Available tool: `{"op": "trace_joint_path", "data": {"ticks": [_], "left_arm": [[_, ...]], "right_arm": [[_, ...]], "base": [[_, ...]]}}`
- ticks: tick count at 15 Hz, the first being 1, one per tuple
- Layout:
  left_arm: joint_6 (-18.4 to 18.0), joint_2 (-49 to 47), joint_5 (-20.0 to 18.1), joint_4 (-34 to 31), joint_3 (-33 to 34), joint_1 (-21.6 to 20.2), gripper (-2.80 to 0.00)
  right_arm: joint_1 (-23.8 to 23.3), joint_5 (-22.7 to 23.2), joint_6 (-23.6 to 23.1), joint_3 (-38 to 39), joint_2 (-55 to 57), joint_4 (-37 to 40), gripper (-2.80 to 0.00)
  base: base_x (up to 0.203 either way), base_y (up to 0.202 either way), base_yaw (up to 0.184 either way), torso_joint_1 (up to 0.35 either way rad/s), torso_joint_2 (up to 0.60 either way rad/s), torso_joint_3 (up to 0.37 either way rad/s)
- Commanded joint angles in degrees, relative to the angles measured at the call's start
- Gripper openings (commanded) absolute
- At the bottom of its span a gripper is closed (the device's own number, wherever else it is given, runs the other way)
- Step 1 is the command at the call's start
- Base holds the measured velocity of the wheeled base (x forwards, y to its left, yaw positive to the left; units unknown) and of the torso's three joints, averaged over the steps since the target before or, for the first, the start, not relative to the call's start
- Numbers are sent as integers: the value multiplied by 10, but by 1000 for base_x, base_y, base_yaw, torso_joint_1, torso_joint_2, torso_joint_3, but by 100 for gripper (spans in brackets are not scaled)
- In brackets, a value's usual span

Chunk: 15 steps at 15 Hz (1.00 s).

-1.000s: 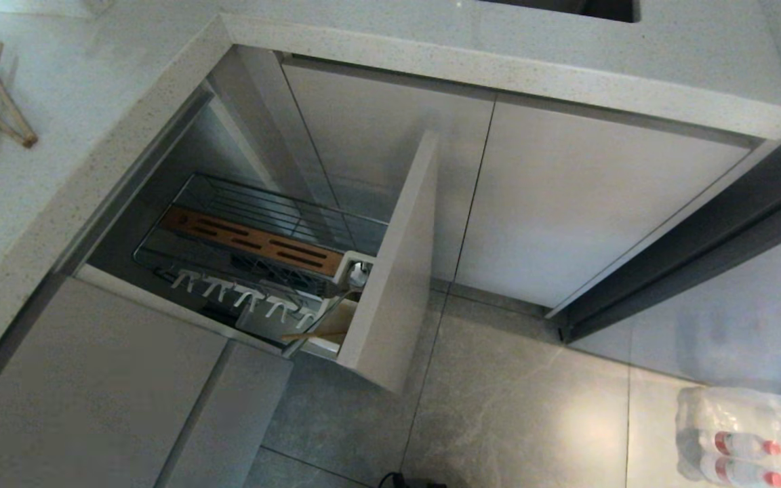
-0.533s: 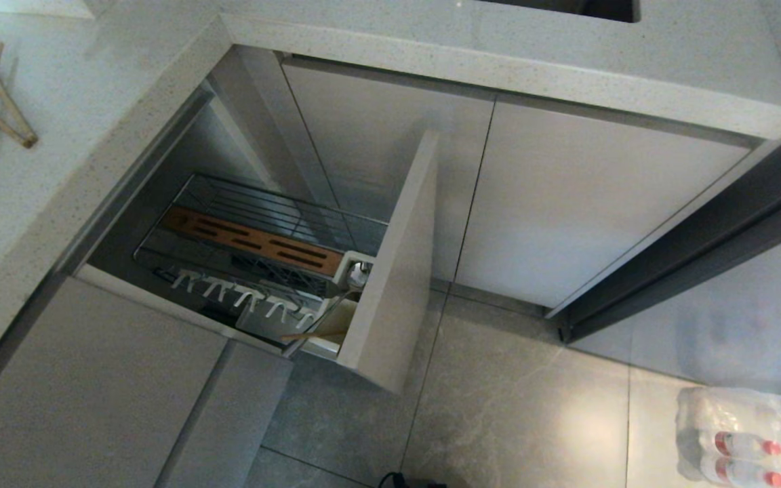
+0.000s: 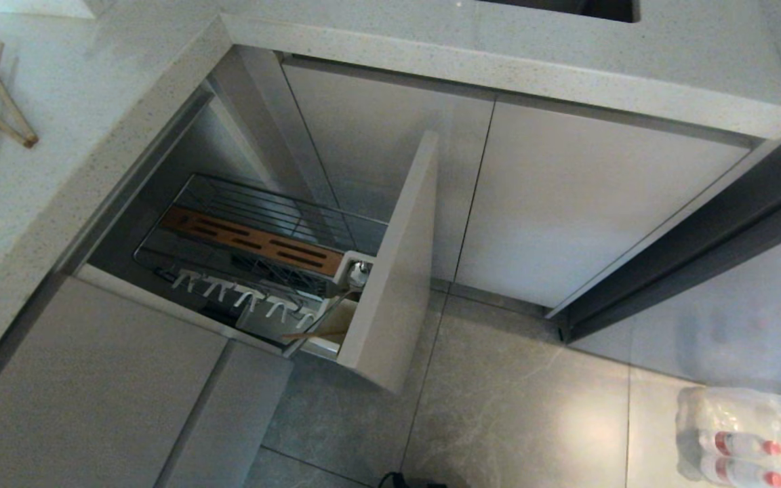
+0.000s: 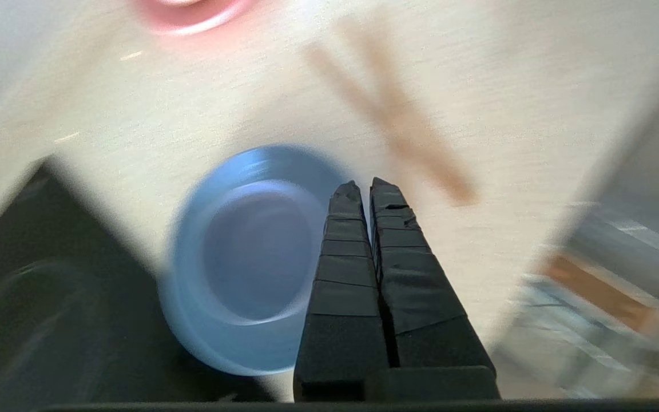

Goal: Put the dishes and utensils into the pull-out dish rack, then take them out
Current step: Take the fork out of the cupboard

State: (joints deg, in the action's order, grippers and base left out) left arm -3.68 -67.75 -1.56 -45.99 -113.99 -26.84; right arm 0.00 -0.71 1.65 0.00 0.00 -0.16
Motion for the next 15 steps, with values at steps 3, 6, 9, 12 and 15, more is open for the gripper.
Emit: {"op": "trace_joint_path", "data": {"ticks": [3, 6, 9, 12, 15], "left_arm": [[43, 25, -38, 0, 1, 88, -280], [90, 30, -112, -1, 19, 161, -280], [123, 24, -190, -4, 49, 213, -280], [124, 15, -240, -5, 99, 253, -280], [124, -3, -309, -5, 125, 270, -280]], "right_arm": [[0, 0, 0, 0, 1, 0, -280], [0, 0, 0, 0, 1, 0, -280], [0, 0, 0, 0, 1, 0, -280], [0, 0, 0, 0, 1, 0, -280], [0, 0, 0, 0, 1, 0, -280]], "base": [[0, 0, 0, 0, 0, 0], [0, 0, 0, 0, 0, 0], [0, 0, 0, 0, 0, 0], [0, 0, 0, 0, 0, 0], [0, 0, 0, 0, 0, 0]]}}
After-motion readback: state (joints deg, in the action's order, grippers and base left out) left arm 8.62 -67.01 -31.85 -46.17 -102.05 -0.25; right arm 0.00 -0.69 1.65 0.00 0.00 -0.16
